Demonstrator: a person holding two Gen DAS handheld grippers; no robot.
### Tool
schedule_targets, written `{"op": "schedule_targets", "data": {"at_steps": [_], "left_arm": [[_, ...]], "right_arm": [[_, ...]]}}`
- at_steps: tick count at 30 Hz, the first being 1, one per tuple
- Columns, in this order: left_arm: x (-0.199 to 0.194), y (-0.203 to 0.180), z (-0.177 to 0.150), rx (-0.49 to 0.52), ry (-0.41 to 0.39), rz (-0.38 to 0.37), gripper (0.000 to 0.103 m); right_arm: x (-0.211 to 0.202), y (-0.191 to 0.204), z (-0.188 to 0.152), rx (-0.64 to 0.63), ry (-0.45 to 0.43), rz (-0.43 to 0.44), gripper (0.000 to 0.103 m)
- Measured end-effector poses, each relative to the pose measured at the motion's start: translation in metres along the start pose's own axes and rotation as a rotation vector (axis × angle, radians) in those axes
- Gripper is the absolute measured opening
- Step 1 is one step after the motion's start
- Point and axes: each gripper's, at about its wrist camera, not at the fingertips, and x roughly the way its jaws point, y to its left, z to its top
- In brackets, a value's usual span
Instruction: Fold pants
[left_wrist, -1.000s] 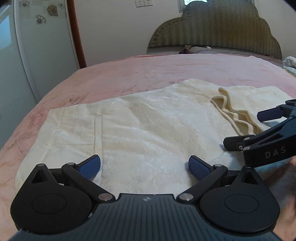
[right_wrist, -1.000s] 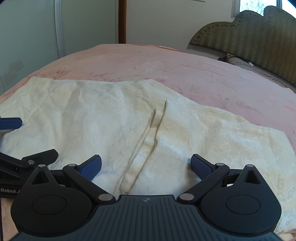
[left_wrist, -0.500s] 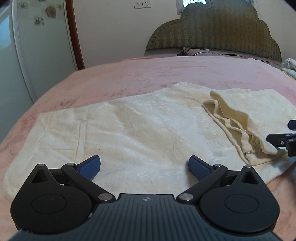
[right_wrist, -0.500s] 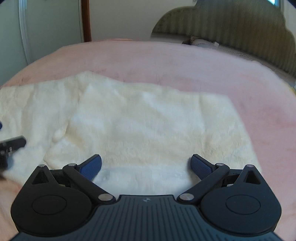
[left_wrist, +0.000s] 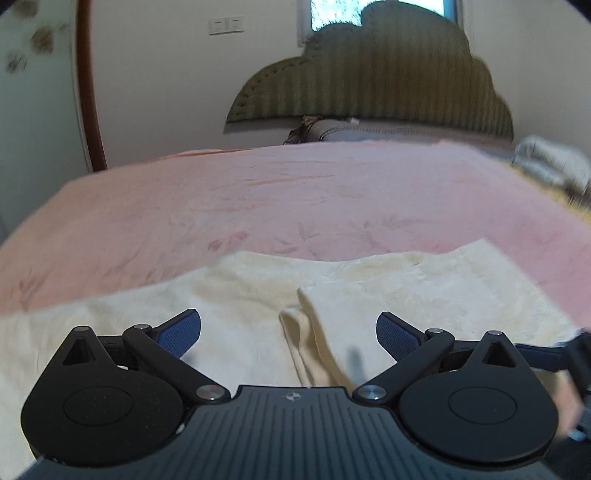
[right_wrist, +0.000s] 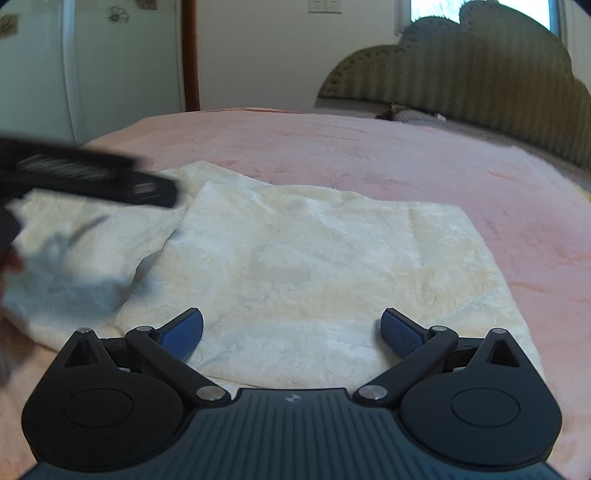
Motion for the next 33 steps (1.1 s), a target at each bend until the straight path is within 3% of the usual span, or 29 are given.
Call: {"op": "schedule_targets", "data": {"at_steps": [3,9,13,16,18,21,24,26,30,33], "left_arm": [[0.037,-0.015,0.000,0.088,0.064,0.149,0.103],[0.037,0.014,-0.008,-0.059,0.081,0.098,0.103],[0.015,0.029,-0.016,-0.094,0.068,0.126,0.103],[0.002,0.038,-0.032,-0.068,0.111,0.147,0.103],[-0.006,0.044,-0.047,-0.046,0.117,0.170,0.103],[-0.024,0.059,-0.063,-0.075,0.105,0.166,0.103],[-0.040,0.075,-0.070,-0.125,0.112,0.147,0.103],[-0.052,0.086,-0.075,-0.148,0.103,0.144,0.103],[-0.080,0.113,-0.087,-0.184,0.075,0.211,0.103],[-0.094,0.134,-0.092,-0.195,0.099,0.302,0.103]], "right_arm": [[0.000,-0.004,0.002,0.004,0.017,0.024,0.103],[0.002,-0.018,0.008,0.153,0.024,0.123,0.103],[0.001,0.005,0.003,-0.002,0.001,0.064,0.103],[0.001,-0.004,0.006,0.046,0.028,0.098,0.103],[-0.007,-0.008,0.008,0.100,-0.002,0.098,0.103],[-0.016,0.008,0.013,0.020,-0.057,0.144,0.103],[0.006,0.033,0.010,-0.109,0.043,0.132,0.103],[0.007,0.035,0.005,-0.101,0.025,0.139,0.103],[0.005,0.035,0.007,-0.067,0.047,0.139,0.103],[0.001,0.044,0.012,-0.076,0.040,0.130,0.103]]}}
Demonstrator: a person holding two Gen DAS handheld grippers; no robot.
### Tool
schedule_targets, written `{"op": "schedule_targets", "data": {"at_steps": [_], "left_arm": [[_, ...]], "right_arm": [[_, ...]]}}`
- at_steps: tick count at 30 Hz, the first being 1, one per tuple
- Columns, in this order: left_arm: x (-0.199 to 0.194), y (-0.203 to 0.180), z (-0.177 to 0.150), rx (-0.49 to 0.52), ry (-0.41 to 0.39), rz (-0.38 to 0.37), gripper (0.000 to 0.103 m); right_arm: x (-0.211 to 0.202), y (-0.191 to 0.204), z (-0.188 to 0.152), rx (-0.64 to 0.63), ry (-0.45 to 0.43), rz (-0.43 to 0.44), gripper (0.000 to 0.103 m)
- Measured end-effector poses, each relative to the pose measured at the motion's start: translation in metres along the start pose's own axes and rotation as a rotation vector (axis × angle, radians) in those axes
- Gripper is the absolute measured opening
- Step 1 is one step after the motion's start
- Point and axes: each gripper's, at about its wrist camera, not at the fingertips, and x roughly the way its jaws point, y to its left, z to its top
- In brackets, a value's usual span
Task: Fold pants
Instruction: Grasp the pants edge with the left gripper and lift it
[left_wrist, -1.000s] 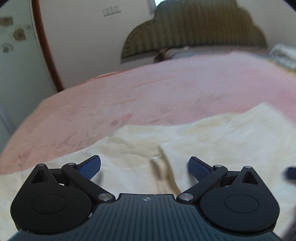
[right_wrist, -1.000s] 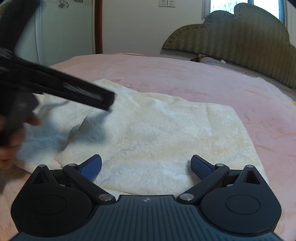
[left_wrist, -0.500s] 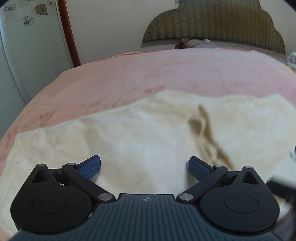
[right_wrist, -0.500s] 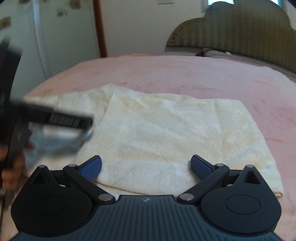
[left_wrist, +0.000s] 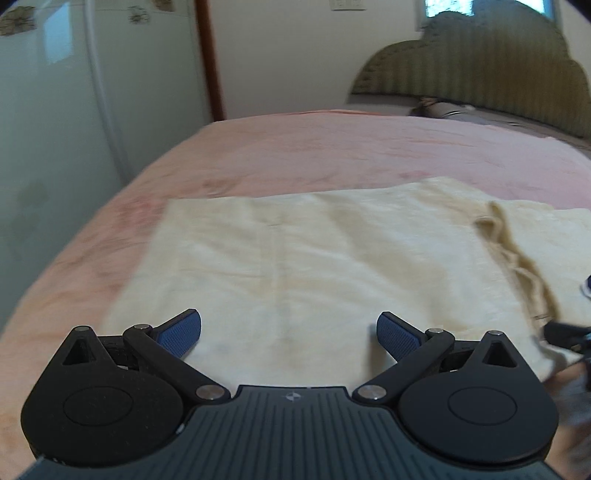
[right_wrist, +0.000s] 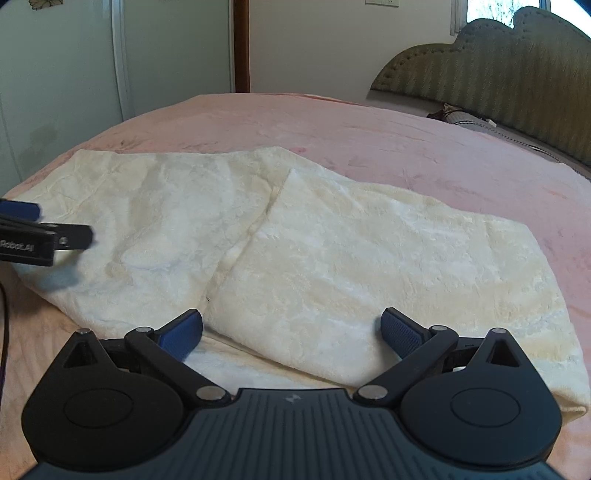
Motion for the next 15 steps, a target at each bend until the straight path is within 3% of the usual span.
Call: {"op": "schedule_targets", "data": {"at_steps": [6,11,15], "left_arm": [[-0.016,0.045,-0.003,-0.043,0.016,0.098,0.103],[-0.017,0.086,-0.009,-0.167,0.090,0.062,0.103],[-0.016,0.118,-0.015,-0.324,0.136,-0.054,0.102]], "right_arm": [[-0.018,0.066,0.012,-0.241,-0.153,0.095,0.103],[-0.016,0.136,0.009,-0.455,-0.207,0.166,0.103],[-0.005,0.176,0.001,-0.620,-0.212,0.115,0.103]]}}
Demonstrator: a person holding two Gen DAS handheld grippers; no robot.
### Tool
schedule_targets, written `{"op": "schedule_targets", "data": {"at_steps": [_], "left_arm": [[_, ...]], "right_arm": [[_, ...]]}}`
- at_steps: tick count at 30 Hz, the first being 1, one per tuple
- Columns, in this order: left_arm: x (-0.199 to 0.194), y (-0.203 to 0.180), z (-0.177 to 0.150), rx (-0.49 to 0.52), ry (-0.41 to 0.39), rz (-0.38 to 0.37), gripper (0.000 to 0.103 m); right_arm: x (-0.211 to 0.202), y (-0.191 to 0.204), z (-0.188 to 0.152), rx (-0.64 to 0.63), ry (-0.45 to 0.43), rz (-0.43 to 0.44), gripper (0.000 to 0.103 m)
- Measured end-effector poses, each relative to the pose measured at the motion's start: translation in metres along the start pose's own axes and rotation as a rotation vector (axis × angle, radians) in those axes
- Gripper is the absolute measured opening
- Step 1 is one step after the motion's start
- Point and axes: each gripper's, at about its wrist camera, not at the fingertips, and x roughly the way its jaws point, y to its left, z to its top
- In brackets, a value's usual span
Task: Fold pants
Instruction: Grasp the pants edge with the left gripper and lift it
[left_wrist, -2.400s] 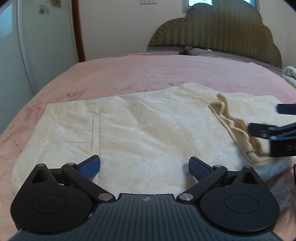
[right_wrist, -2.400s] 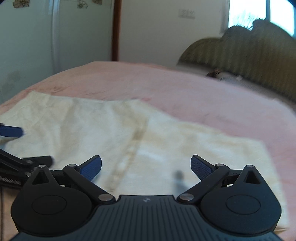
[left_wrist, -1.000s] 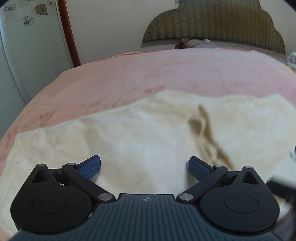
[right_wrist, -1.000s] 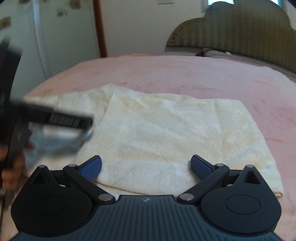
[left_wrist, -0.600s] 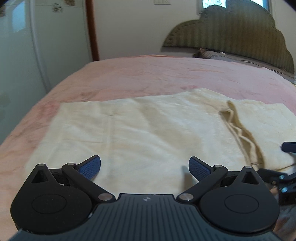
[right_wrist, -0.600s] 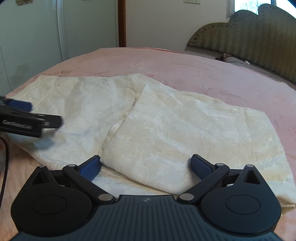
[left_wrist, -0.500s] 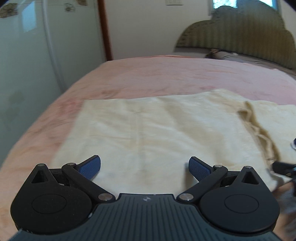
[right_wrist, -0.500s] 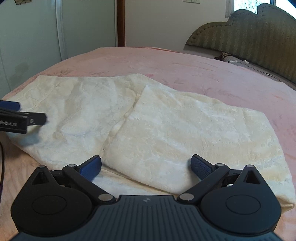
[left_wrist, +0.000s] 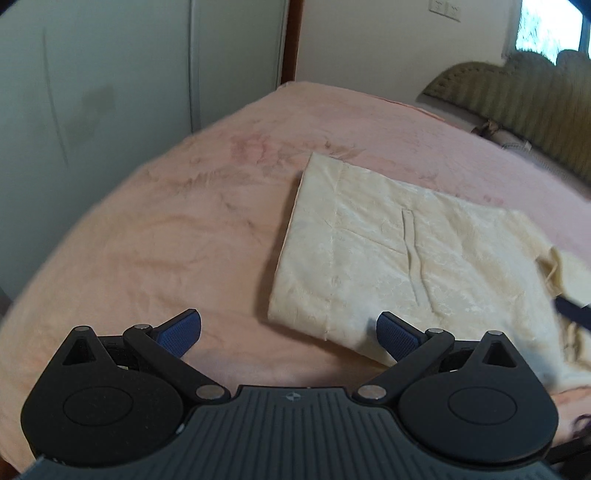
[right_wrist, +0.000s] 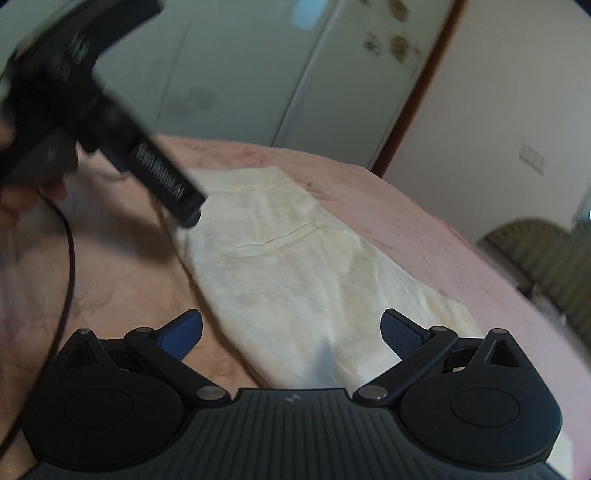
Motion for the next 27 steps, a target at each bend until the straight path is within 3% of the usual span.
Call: {"op": "schedule_targets", "data": {"at_steps": [3,8,12,15,18,24,26,27], "left_arm": [[0.005,0.021,0.003,-0.149,0.048,-0.140,0.102],[0.010,0.028,0.008,-0.275,0.067,-0.268,0.102],[0.021,0.024,0.014,-0.336,0.100,-0.402,0.102],[0.033,0.019,0.018,-0.379,0.113,-0.401,0.102],[0.043,0.024,0.020,-0.443,0.094,-0.437,0.102],[0.063,0.040,0.033,-0.546,0.091,-0.533,0.102],[0.072,0.042,0.041,-0.554,0.107,-0.549,0.102],[0.075,0.041,0.045,-0.553,0.114,-0.551,0.102]], "right_arm": [[0.014,0.021,0.004,-0.125,0.004,-0.066,0.103],[0.035,0.046,0.019,-0.275,-0.033,-0.206,0.103],[0.050,0.050,0.026,-0.345,-0.084,-0.211,0.103],[0.058,0.047,0.031,-0.365,-0.107,-0.179,0.103],[0.065,0.050,0.038,-0.390,-0.114,-0.154,0.094],[0.083,0.054,0.047,-0.420,-0.138,-0.196,0.075],[0.086,0.049,0.049,-0.407,-0.135,-0.174,0.049],[0.087,0.047,0.050,-0.393,-0.131,-0.158,0.045]]}}
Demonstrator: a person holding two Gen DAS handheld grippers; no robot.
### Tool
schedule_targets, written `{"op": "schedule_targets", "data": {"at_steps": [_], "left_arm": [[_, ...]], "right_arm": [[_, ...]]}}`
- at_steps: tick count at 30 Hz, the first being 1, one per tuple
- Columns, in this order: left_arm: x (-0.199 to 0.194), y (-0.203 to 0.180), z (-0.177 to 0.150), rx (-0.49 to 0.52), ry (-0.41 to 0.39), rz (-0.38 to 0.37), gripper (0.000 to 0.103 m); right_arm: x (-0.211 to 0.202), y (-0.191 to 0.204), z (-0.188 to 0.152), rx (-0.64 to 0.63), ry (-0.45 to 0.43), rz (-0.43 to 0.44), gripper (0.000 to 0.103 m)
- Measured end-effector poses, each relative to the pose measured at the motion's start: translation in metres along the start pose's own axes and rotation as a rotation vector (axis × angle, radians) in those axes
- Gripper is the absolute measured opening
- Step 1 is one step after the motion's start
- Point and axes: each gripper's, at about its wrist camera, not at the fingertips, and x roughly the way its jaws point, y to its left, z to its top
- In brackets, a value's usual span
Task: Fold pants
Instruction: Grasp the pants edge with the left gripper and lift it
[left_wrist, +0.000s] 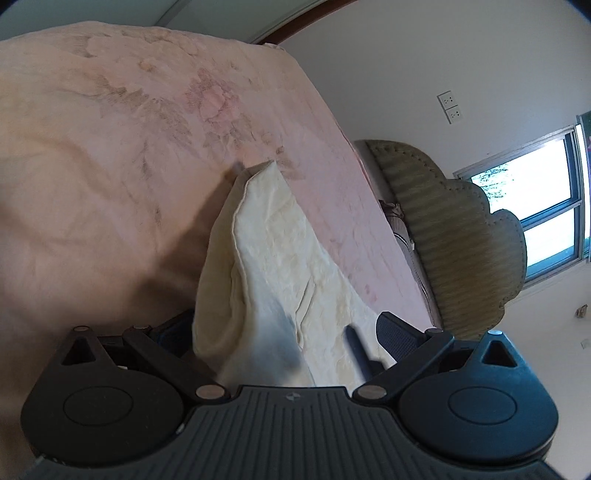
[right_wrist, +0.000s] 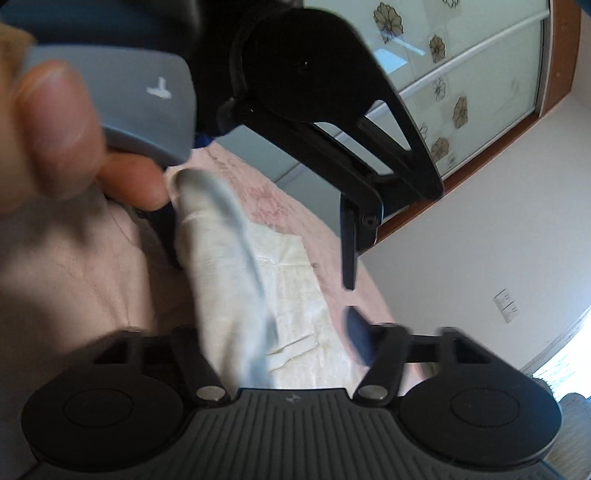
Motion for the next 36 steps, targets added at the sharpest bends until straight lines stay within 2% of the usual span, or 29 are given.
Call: {"op": "schedule_targets", "data": {"at_steps": [2,4,6,8,9,10,11,13,15,16,17,18,19,20,21,23,24,26,28,29,31,32,34,36], "left_arm": [[0.005,-0.002,0.006,0.012,0.000,-0.008,0.102],[0.010,-0.005,0.010,0.025,-0.003,-0.004,0.099],[0.015,-0.007,0.013,0.034,-0.012,0.013,0.093],[0.019,-0.008,0.015,0.041,-0.011,0.049,0.056],[0.022,-0.006,0.017,0.040,-0.007,0.091,0.047],[0.023,-0.005,0.018,0.043,-0.009,0.111,0.033],[0.024,-0.003,0.018,0.048,-0.016,0.118,0.025],[0.023,0.000,0.017,0.062,-0.027,0.112,0.019],[0.023,-0.002,0.015,0.076,-0.040,0.114,0.017],[0.022,-0.005,0.013,0.091,-0.051,0.124,0.017],[0.023,-0.009,0.011,0.112,-0.062,0.137,0.016],[0.022,-0.015,0.008,0.142,-0.076,0.150,0.016],[0.022,-0.022,0.005,0.173,-0.091,0.163,0.015],[0.022,-0.028,0.002,0.206,-0.101,0.178,0.015],[0.021,-0.033,-0.001,0.237,-0.112,0.192,0.015],[0.020,-0.038,-0.003,0.267,-0.121,0.198,0.015],[0.018,-0.036,-0.003,0.268,-0.118,0.195,0.015],[0.020,-0.033,-0.001,0.257,-0.103,0.195,0.015],[0.019,-0.025,0.001,0.235,-0.087,0.178,0.016],[0.019,-0.023,0.002,0.220,-0.079,0.167,0.024],[0.018,-0.010,0.007,0.150,-0.057,0.134,0.028],[0.018,-0.004,0.010,0.113,-0.049,0.114,0.034],[0.018,0.002,0.013,0.074,-0.038,0.074,0.044],[0.019,0.001,0.015,0.077,-0.030,0.052,0.053]], "right_arm": [[0.002,-0.006,-0.001,0.045,0.003,0.054,0.031],[0.005,-0.014,-0.002,0.115,0.014,0.121,0.024],[0.007,-0.025,-0.004,0.205,0.021,0.178,0.022],[0.008,-0.034,-0.006,0.257,0.022,0.223,0.022],[0.009,-0.037,-0.007,0.266,0.027,0.266,0.023],[0.012,-0.044,-0.011,0.273,0.042,0.319,0.025],[0.007,-0.049,-0.013,0.276,0.034,0.363,0.026],[-0.007,-0.067,-0.020,0.312,-0.005,0.456,0.027],[-0.015,-0.096,-0.032,0.454,-0.039,0.536,0.027],[-0.014,-0.110,-0.039,0.522,-0.042,0.549,0.028],[-0.012,-0.121,-0.048,0.600,-0.035,0.547,0.035],[-0.010,-0.129,-0.056,0.658,-0.017,0.524,0.044],[0.003,-0.135,-0.064,0.698,0.016,0.496,0.068],[0.010,-0.134,-0.072,0.730,0.057,0.493,0.078],[0.017,-0.133,-0.077,0.763,0.090,0.530,0.078],[0.032,-0.128,-0.082,0.811,0.145,0.668,0.078],[0.032,-0.124,-0.083,0.804,0.136,0.727,0.078],[0.020,-0.127,-0.083,0.834,0.035,0.781,0.078],[0.010,-0.141,-0.087,0.941,-0.079,0.842,0.076],[0.008,-0.149,-0.090,0.985,-0.115,0.832,0.076],[0.012,-0.160,-0.094,1.030,-0.113,0.740,0.076],[0.019,-0.163,-0.092,1.040,-0.070,0.652,0.077],[0.027,-0.159,-0.093,1.001,0.086,0.457,0.078],[0.028,-0.132,-0.079,0.827,0.178,0.381,0.078]]}}
